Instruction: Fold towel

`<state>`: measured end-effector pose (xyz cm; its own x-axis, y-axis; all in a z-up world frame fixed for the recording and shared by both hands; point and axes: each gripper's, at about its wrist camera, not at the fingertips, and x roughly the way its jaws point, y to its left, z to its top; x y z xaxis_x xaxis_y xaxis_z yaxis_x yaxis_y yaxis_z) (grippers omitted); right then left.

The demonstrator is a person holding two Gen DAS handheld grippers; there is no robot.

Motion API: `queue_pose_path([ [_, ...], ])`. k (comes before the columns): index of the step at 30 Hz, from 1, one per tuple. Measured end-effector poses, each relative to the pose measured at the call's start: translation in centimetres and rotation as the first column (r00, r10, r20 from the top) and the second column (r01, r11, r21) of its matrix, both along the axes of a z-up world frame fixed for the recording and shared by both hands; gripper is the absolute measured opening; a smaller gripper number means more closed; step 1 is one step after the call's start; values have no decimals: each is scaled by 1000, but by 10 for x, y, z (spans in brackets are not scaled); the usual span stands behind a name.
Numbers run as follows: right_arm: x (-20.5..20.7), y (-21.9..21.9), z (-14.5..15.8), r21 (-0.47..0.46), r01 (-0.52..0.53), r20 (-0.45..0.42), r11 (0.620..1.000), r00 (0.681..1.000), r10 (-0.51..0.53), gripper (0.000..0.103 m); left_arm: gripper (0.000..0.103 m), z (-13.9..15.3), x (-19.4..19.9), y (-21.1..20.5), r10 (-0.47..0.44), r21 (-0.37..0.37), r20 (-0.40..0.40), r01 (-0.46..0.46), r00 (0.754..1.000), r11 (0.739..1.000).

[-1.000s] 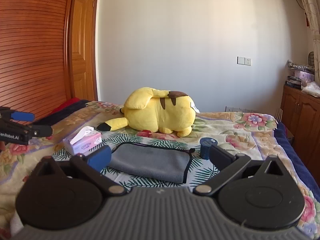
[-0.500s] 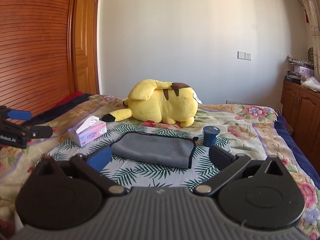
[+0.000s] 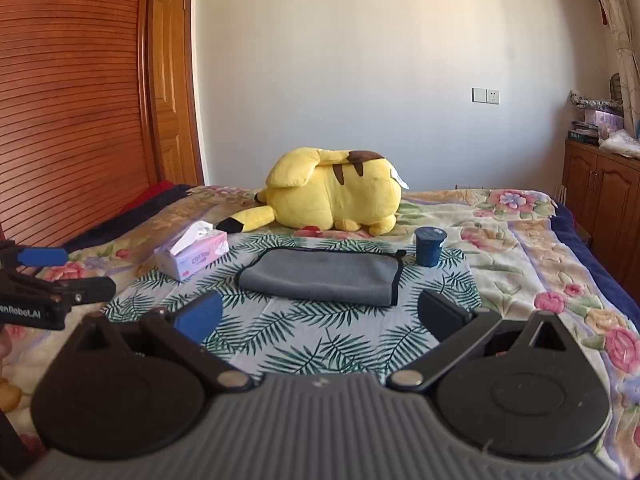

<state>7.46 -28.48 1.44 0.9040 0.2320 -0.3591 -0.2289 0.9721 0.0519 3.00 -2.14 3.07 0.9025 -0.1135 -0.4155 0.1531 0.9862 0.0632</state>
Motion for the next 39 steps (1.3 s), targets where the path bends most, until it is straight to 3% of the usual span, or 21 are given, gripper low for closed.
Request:
queue_pose_path([
  [16, -18, 14, -28, -2, -13, -66, 1000, 998, 13, 103, 87, -35, -12, 5, 33, 5, -44, -33, 999, 999],
  [30, -15, 14, -39, -20, -1, -72, 1000, 997, -1, 103, 87, -53, -12, 9, 48, 12, -49, -48, 998, 999],
  [39, -19, 9, -39, -8, 30, -30, 1000, 999, -30, 103, 87, -48, -20, 10, 43, 9, 11, -43, 999, 999],
])
